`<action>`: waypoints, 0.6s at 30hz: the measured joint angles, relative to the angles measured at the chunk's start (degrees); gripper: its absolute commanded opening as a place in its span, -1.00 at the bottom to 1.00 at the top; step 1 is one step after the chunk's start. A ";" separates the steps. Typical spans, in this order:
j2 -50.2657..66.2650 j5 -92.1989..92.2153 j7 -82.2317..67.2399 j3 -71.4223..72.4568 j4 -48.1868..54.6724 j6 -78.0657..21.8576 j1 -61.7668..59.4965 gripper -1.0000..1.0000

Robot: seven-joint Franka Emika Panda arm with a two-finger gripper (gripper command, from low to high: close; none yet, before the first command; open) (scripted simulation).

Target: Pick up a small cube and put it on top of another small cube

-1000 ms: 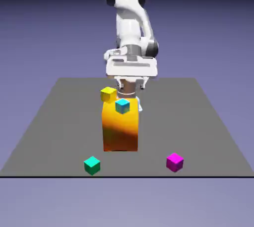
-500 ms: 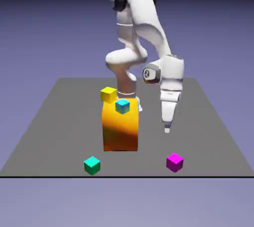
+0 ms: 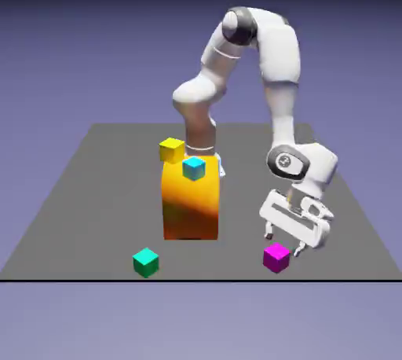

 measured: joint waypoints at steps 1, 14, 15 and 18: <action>0.40 -0.06 0.11 -0.02 0.13 0.30 -0.10 -1.00; -8.96 12.93 -0.21 -2.25 2.14 -17.92 -9.36 -1.00; -8.72 14.90 0.23 -2.74 3.08 -19.65 -11.44 -1.00; -8.00 20.79 1.55 -4.21 5.93 -24.86 -17.67 -1.00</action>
